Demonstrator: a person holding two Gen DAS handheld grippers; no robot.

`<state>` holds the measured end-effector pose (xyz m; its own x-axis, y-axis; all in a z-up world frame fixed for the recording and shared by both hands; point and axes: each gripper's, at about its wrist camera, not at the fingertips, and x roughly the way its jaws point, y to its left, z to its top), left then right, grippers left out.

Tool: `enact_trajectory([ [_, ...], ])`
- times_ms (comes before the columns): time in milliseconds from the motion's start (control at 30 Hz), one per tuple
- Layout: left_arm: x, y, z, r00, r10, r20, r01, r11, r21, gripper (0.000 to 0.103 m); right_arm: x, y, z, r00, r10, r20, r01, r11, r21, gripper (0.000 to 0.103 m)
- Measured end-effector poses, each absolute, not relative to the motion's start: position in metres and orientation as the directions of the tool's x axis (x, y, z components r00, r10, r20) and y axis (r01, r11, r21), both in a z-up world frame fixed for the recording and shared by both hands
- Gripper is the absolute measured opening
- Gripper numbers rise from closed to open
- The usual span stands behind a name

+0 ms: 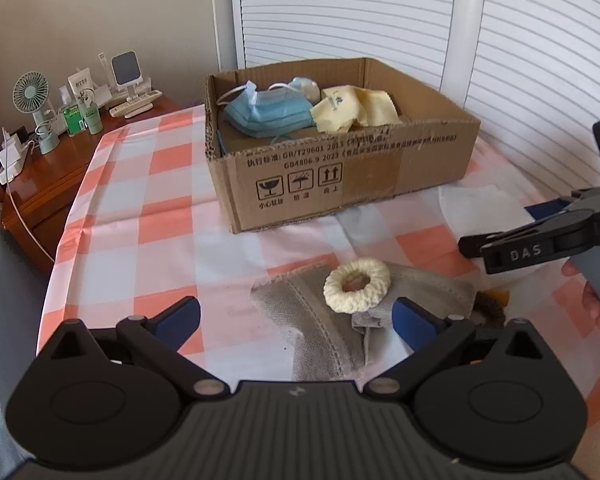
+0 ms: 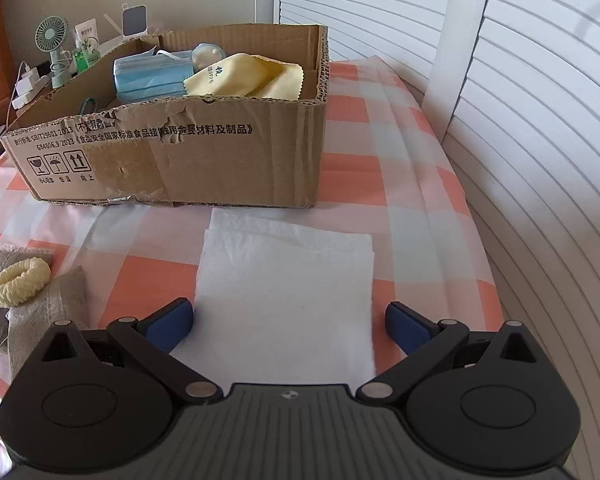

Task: Organize soft objects
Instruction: 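Grasp the white pad with the right gripper while the left gripper grasps the grey sachet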

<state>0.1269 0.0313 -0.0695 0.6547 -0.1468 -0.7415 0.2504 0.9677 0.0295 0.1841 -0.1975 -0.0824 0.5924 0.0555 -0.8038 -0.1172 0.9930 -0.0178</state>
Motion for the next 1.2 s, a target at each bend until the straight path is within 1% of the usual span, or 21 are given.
enact_trajectory([
  [100,0.130,0.030,-0.080,0.633,-0.117,-0.765,0.257,0.964,0.065,0.101,0.183,-0.198,-0.083,0.596,0.063,-0.801,-0.128,0.992,-0.018,0.103],
  [300,0.132,0.044,-0.096,0.597,-0.079,-0.798,0.230,0.970,0.075,0.102,0.184,-0.198,-0.083,0.598,0.066,-0.799,-0.132,0.991,-0.017,0.103],
  [367,0.133,0.053,-0.096,0.597,-0.073,-0.799,0.212,0.975,0.069,0.102,0.184,-0.198,-0.083,0.598,0.066,-0.799,-0.132,0.991,-0.018,0.103],
  [500,0.137,0.068,-0.095,0.608,-0.007,-0.794,0.159,0.981,0.113,0.102,0.184,-0.198,-0.083,0.597,0.066,-0.799,-0.132,0.991,-0.017,0.103],
  [567,0.137,0.073,-0.094,0.611,0.000,-0.792,0.154,0.981,0.119,0.101,0.184,-0.198,-0.083,0.597,0.066,-0.799,-0.132,0.991,-0.017,0.103],
  [633,0.134,0.070,-0.092,0.619,-0.021,-0.785,0.187,0.975,0.121,0.101,0.184,-0.198,-0.083,0.598,0.065,-0.799,-0.132,0.991,-0.017,0.103],
  [700,0.132,0.062,-0.093,0.617,-0.068,-0.784,0.259,0.958,0.121,0.101,0.184,-0.198,-0.083,0.597,0.064,-0.799,-0.130,0.991,-0.018,0.103],
  [800,0.132,0.047,-0.101,0.612,-0.110,-0.783,0.362,0.920,0.154,0.101,0.184,-0.198,-0.083,0.598,0.064,-0.799,-0.131,0.991,-0.018,0.103],
  [867,0.134,0.042,-0.103,0.628,-0.124,-0.768,0.389,0.905,0.171,0.099,0.184,-0.198,-0.083,0.598,0.065,-0.799,-0.132,0.991,-0.019,0.103],
  [967,0.141,0.039,-0.103,0.630,-0.162,-0.760,0.425,0.890,0.163,0.092,0.184,-0.197,-0.083,0.598,0.065,-0.799,-0.132,0.991,-0.019,0.103],
  [1033,0.146,0.039,-0.104,0.620,-0.206,-0.757,0.455,0.881,0.132,0.083,0.184,-0.197,-0.083,0.596,0.065,-0.800,-0.133,0.991,-0.019,0.103],
  [1167,0.156,0.043,-0.105,0.574,-0.317,-0.755,0.493,0.870,0.009,0.053,0.184,-0.198,-0.083,0.598,0.067,-0.799,-0.136,0.990,-0.019,0.103],
  [1200,0.158,0.046,-0.105,0.568,-0.340,-0.749,0.491,0.871,-0.023,0.049,0.184,-0.198,-0.083,0.599,0.067,-0.798,-0.137,0.990,-0.019,0.103],
])
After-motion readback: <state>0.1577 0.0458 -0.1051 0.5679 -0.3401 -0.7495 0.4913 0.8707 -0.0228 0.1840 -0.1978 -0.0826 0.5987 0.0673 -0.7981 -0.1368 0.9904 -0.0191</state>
